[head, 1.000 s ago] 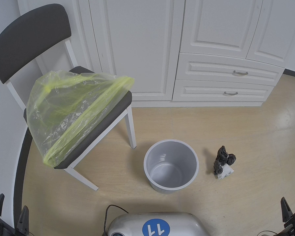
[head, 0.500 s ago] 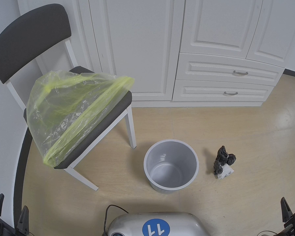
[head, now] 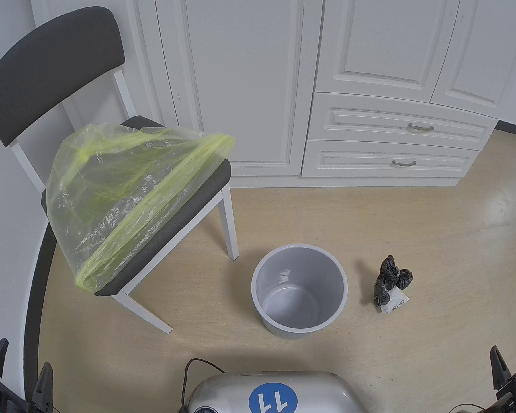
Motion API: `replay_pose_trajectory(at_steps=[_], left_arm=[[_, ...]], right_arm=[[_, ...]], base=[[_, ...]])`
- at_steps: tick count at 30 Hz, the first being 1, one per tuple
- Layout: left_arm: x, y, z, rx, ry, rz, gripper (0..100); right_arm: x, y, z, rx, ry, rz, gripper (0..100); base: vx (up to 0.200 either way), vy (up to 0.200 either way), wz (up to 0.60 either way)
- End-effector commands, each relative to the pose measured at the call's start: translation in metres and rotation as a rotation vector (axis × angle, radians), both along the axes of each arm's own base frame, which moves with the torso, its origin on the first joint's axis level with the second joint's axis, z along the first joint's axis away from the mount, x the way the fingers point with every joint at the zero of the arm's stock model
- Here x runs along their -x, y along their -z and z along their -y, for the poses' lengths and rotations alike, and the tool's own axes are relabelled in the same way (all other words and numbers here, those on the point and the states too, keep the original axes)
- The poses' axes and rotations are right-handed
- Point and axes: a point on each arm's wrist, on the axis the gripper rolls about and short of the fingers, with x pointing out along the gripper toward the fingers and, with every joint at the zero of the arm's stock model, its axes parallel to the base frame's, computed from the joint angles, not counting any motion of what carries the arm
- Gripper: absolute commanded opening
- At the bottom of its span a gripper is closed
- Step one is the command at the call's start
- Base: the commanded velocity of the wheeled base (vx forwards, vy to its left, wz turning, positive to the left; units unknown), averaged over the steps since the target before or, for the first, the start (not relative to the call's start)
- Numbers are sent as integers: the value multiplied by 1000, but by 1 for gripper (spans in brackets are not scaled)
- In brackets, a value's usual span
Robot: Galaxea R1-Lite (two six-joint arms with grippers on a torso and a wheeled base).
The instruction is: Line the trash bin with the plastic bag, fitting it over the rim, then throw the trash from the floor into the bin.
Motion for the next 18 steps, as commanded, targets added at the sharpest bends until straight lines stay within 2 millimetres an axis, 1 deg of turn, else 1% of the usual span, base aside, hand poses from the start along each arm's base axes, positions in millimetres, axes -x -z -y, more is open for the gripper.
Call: replay_pose_trajectory(at_steps=[1,4,5,6,7,8,9,10,11,12,13,14,16,17,18], left_arm=[[0,5,-1,54,-33,1,100],[0,4,-1,55,-42,6,100],[1,-1,-1,56,-39,40,100],[3,-11,-1,63,-36,104,100],[3,-11,-1,63,-36,104,100],[11,-36,0,77,-8,240,100],[17,-54,0,76,39,301,100],[18,-56,0,72,48,300,100],[19,-61,1,56,73,298,100],[19,-62,1,40,82,287,100],[19,-62,1,31,84,277,100],[16,-62,1,21,91,237,100],[10,-63,0,16,102,186,100],[9,-64,0,14,105,178,100],[4,-68,0,7,110,151,100]], right_arm=[[0,5,0,-49,10,1,100],[0,5,0,-43,10,2,100],[0,5,0,-42,12,2,100],[0,5,0,-42,15,2,100],[0,5,0,-42,15,2,100],[0,5,1,-40,26,2,100],[0,4,1,-20,24,10,100],[0,2,0,-9,20,23,100],[3,-12,0,6,8,109,100],[8,-30,0,2,-22,192,100],[10,-39,-1,-3,-41,226,100],[11,-55,-2,-17,-68,236,100],[7,-66,-2,-32,-70,188,100],[6,-68,-2,-34,-70,172,100],[0,-73,-2,-40,-69,117,100]], base=[[0,0,0],[0,0,0],[0,0,0],[0,0,0],[0,0,0],[0,0,0],[0,0,0],[0,0,0],[0,0,0],[0,0,0],[0,0,0],[0,0,0],[0,0,0],[0,0,0],[0,0,0]])
